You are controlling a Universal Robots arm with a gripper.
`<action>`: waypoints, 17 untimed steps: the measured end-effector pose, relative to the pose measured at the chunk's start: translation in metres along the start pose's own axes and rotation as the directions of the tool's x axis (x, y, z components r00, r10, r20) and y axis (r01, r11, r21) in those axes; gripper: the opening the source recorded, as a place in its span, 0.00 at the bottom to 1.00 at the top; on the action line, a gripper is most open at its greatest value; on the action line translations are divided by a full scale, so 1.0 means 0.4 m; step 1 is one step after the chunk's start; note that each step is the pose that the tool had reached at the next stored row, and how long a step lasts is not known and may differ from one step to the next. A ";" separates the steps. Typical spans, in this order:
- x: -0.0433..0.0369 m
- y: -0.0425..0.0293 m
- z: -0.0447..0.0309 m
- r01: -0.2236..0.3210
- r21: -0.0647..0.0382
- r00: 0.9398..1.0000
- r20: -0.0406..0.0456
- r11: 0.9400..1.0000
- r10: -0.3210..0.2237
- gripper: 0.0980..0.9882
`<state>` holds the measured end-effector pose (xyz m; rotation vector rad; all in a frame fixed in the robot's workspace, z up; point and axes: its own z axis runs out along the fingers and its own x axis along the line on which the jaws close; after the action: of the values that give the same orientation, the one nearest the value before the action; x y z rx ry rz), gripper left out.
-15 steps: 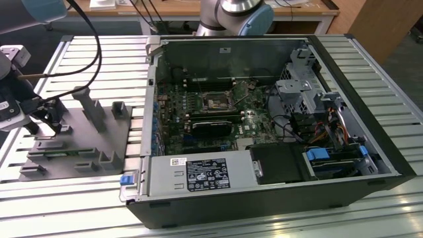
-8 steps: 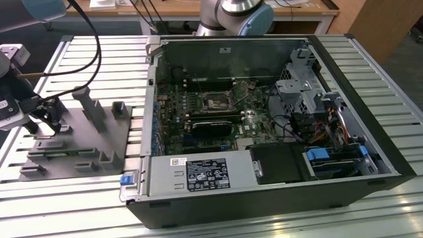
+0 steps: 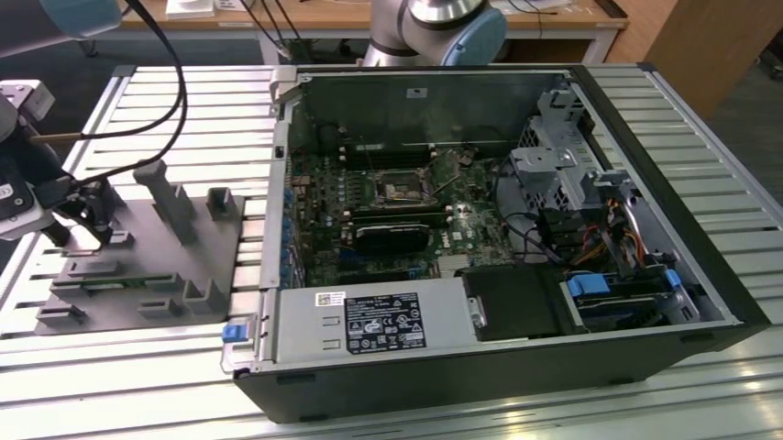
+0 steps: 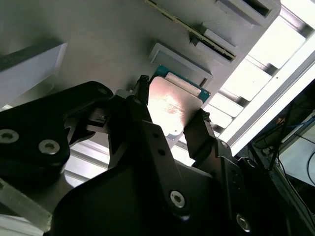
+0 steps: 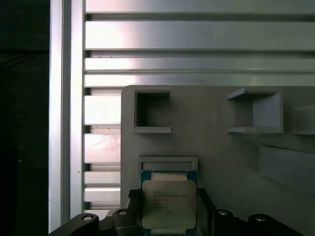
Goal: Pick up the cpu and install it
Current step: 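Pick up the cpu and move it towards the insertion slot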
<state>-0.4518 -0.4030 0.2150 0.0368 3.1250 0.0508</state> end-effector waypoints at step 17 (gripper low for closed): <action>0.000 0.001 -0.021 0.000 0.000 1.000 0.000 1.000 0.000 0.49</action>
<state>-0.4518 -0.4030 0.2235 0.0368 3.1252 0.0509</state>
